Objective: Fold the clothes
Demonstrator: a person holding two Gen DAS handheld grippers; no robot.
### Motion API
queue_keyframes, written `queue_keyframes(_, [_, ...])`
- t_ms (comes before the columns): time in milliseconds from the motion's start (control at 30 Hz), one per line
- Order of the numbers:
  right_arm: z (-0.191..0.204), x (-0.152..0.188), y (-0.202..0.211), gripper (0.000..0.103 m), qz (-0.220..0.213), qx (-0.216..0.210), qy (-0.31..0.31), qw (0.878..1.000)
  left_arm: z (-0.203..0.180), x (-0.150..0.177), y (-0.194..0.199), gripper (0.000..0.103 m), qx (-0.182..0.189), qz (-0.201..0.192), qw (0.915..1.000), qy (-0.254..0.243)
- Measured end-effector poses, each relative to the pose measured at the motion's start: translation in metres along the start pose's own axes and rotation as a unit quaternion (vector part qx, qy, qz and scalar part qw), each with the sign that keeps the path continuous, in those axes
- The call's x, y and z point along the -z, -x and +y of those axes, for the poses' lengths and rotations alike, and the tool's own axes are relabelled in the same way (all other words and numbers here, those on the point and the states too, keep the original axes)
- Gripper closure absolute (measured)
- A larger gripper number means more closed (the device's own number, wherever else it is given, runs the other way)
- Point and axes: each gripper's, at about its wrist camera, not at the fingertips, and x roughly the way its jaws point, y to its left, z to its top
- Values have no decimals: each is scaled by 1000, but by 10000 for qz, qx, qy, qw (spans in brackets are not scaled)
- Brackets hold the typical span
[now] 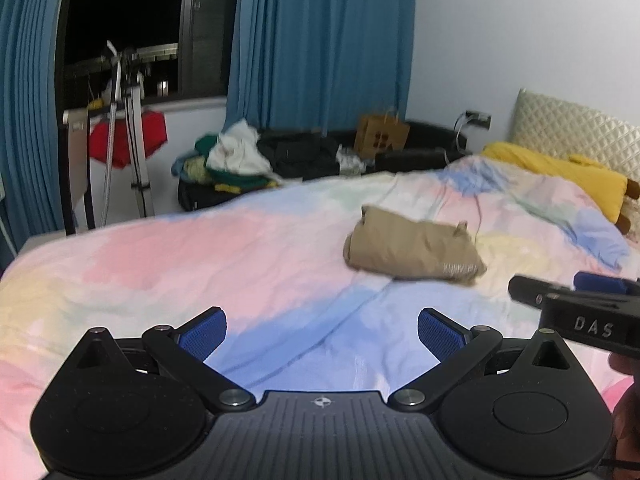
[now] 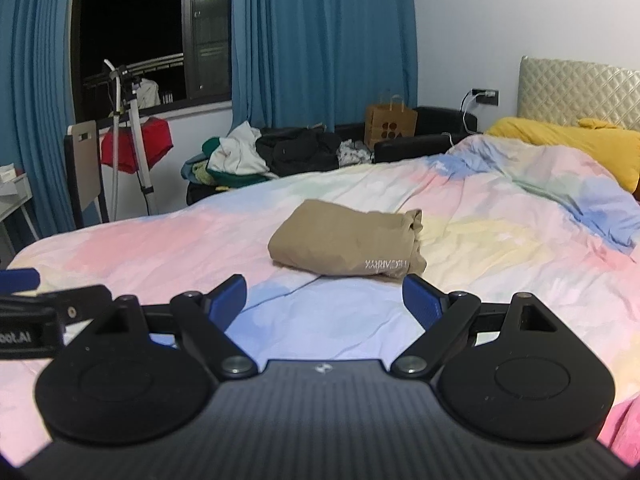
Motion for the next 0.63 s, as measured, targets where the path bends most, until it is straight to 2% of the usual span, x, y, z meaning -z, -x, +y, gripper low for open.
queue_keyframes(167, [3, 1, 1, 16, -22, 36, 66, 10000, 2, 2, -3, 0, -113, 132, 9998, -24])
queue_keyframes(633, [3, 0, 0, 16, -37, 56, 56, 10000, 2, 1, 4, 0, -147, -34, 9999, 62])
